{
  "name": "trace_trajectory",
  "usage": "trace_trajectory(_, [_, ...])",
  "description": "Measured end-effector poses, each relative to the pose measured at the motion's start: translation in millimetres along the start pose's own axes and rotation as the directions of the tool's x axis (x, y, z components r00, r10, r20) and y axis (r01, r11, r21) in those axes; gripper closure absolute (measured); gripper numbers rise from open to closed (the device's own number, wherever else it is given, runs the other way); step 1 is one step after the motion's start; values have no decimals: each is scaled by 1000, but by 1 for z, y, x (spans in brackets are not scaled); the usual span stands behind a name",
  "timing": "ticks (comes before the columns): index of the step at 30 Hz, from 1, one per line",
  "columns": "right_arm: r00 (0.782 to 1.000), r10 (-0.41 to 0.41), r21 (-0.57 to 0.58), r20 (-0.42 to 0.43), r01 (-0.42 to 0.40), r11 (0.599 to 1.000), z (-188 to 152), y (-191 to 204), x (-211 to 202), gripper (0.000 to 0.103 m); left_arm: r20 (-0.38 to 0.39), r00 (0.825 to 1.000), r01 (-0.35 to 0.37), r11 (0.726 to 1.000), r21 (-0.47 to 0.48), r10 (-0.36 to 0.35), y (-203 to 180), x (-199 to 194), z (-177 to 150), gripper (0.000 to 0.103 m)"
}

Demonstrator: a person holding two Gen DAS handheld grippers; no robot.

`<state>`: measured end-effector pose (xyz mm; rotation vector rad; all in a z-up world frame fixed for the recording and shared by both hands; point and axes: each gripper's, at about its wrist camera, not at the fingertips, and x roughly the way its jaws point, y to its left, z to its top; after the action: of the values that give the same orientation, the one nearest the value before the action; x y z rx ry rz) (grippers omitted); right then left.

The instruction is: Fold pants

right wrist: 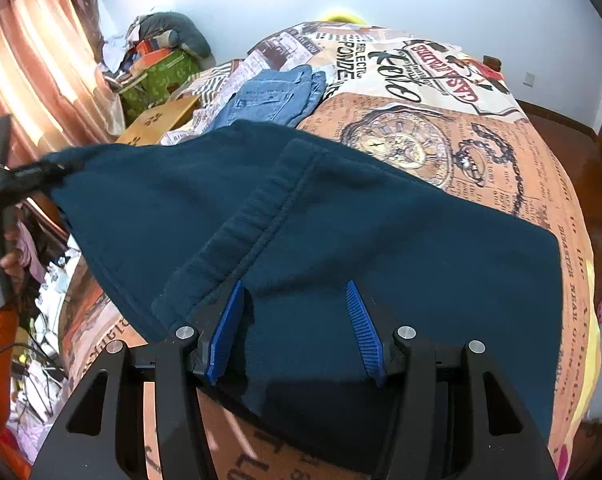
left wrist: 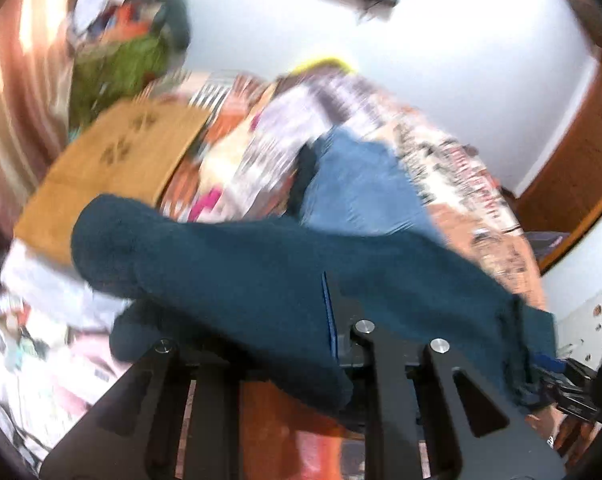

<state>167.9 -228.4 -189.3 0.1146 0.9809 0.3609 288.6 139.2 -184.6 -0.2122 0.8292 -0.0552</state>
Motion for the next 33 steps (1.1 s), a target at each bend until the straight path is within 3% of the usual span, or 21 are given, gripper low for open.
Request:
trace_trajectory(6, [996,-50,77,72,44,996,-14,-33,-36,53,160,986,28,990,141,-51,-65,-63,19,84])
trace_trajectory(12, [989,-125,172,79,109,979,-41,-80,-62,52,209,969,76,960,268,-135,-140,-85,26,85])
trace_trajectory(17, [995,-80,257,67,60,964,-67,-108,-55,51,167,962,147,924,352,-216,-204,-77,21,86])
trace_trajectory(27, [995,-15,259,99,-12,966,-66,-113,-54,50,21,948,271,836,478,-319,-310,-36,-10,87])
trace_trajectory(33, [993,-4,277,118,-30,960,-69,-116,-57,50,-84,936,326,750,575,-342,-362,-15,-50,87])
